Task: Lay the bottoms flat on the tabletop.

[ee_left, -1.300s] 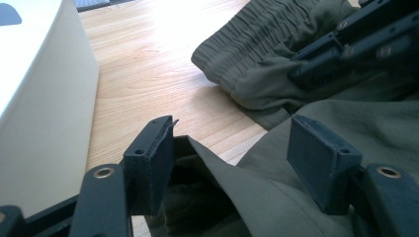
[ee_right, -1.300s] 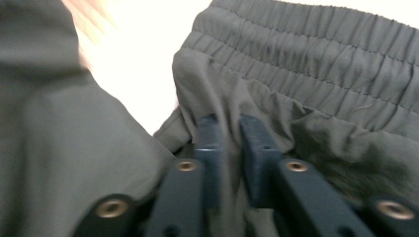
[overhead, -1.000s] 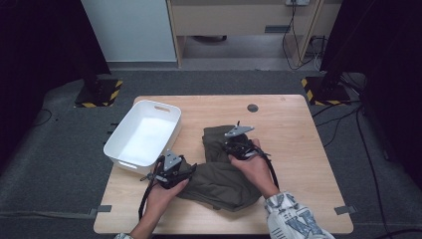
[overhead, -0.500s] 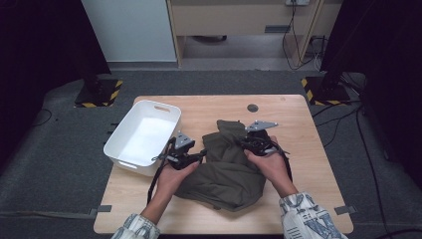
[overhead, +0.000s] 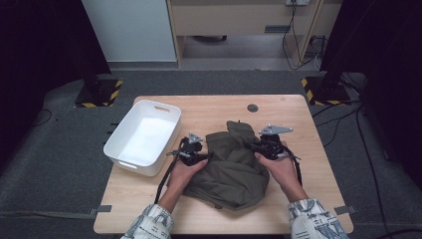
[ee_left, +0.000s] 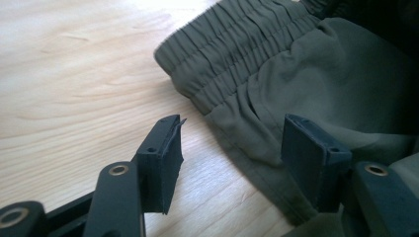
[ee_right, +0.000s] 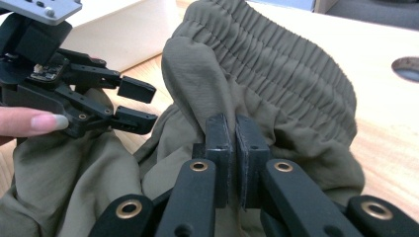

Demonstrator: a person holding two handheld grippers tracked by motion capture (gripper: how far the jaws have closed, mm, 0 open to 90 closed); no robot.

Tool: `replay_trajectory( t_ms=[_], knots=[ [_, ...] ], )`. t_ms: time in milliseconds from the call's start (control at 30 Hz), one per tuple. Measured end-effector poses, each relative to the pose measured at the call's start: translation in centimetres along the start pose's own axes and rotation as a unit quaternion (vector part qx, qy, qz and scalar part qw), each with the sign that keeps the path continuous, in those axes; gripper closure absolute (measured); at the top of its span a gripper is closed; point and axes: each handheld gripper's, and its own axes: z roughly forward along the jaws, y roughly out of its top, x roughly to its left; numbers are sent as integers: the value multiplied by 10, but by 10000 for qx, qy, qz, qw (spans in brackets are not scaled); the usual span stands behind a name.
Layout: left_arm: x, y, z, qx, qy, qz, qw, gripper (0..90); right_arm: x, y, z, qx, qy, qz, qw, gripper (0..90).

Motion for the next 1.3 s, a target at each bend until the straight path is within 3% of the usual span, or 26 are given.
replay_trajectory(
  t_ms=[233,300,367,533,600,667,767,933,1100,1300],
  knots=[
    [-1,-1,8,70,41,2,10000,406,-9,-17,17,441,-81,102,9989,873],
    [-1,-1,11,139,11,72,9999,428,-9,-24,24,619,-107,74,9980,873],
    [-3,-1,15,273,132,346,9989,438,-9,-28,29,752,-131,64,9971,873],
    [0,-1,17,165,107,293,9994,497,-12,-41,41,1053,-165,43,9943,873],
    [-1,-1,18,139,125,393,9991,546,-13,-42,42,1058,-131,69,9943,873],
    [-4,-1,20,79,-82,325,9994,602,-13,-43,43,1055,-133,67,9943,873],
    [-7,0,20,136,-69,485,9987,701,-13,-45,44,1067,-121,78,9942,873],
    [-7,2,21,225,-118,416,9988,844,-12,-46,44,1013,-123,55,9948,873],
    [-7,4,15,269,-49,458,9986,890,-12,-43,37,807,-49,81,9967,869],
    [-9,11,-2,43,41,565,9984,894,-9,-31,21,461,-17,118,9989,868]
  ],
)
